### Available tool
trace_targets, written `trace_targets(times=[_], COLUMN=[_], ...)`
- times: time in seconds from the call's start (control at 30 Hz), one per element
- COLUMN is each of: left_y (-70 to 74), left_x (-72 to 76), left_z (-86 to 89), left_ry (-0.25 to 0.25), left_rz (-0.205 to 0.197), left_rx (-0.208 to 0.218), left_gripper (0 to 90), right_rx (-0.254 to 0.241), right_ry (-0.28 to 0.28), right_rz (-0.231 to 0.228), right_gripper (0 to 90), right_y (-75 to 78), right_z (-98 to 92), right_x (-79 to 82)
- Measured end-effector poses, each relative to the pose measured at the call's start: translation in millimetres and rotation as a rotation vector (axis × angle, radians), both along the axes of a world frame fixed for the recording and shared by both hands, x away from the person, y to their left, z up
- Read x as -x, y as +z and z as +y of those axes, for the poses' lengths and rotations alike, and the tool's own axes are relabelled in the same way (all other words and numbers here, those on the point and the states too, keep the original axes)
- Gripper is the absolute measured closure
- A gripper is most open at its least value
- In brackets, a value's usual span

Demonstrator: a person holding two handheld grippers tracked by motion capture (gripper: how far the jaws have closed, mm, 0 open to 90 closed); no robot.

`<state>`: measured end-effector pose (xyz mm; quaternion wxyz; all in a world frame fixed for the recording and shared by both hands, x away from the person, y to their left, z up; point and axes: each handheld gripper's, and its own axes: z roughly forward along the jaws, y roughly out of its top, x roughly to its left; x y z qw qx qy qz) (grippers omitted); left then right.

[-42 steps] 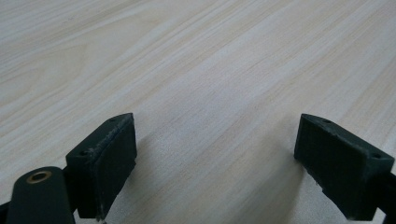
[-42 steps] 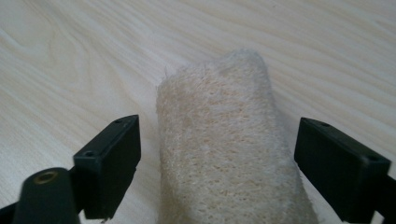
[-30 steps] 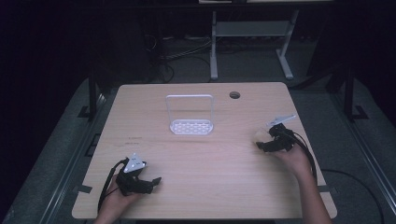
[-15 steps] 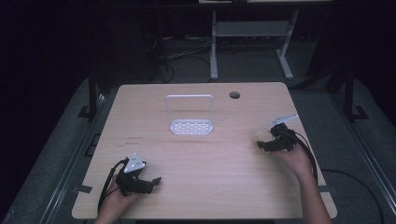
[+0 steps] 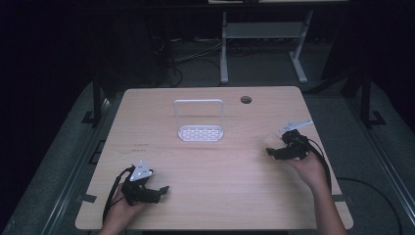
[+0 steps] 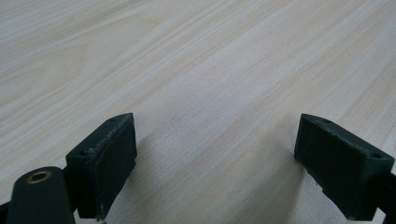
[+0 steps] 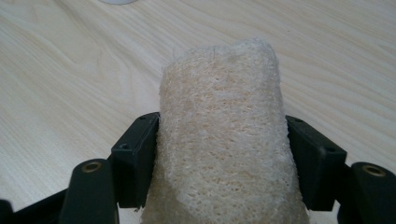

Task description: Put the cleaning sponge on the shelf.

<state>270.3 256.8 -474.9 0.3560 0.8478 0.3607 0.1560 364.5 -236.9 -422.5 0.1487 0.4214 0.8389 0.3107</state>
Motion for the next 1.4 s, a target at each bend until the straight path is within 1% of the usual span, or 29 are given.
trace_targets(times=[0.23,0.37,0.63,0.7,0.87,0.93,0.97,1.13,1.4], left_y=[0.0,0.0,0.0,0.0,-0.1,-0.2,-0.2,-0.1,-0.1], left_x=[0.0,0.0,0.0,0.0,0.1,0.1,0.0,0.0,0.0], left_z=[0.0,0.0,0.0,-0.1,-0.3,-0.4,-0.2,-0.2,-0.2], left_ry=[0.000,0.000,0.000,0.001,0.003,0.004,0.002,0.001,0.001], left_rz=[0.000,0.000,0.000,0.000,0.000,-0.001,-0.002,-0.002,-0.002], left_rx=[0.000,0.001,0.000,0.001,0.004,0.006,0.003,0.003,0.003], left_gripper=[12.3,12.2,12.2,12.2,12.2,12.3,12.3,12.2,12.2], right_rx=[0.002,0.003,-0.003,-0.011,-0.010,-0.018,-0.015,-0.013,-0.014], right_ry=[0.029,0.030,0.060,0.065,0.083,0.092,0.098,0.114,0.140], right_rz=[-0.022,-0.022,-0.039,-0.039,-0.046,-0.046,-0.046,-0.051,-0.046], right_gripper=[32.4,32.4,32.4,32.4,32.4,32.4,32.4,32.4,32.4], right_y=[8.8,11.1,16.5,17.2,19.9,20.9,22.2,22.9,22.0], right_z=[9.7,11.9,21.9,24.5,31.1,33.9,37.5,43.6,56.6], right_x=[2.6,3.1,3.8,3.8,2.9,1.8,0.9,-1.0,-4.3])
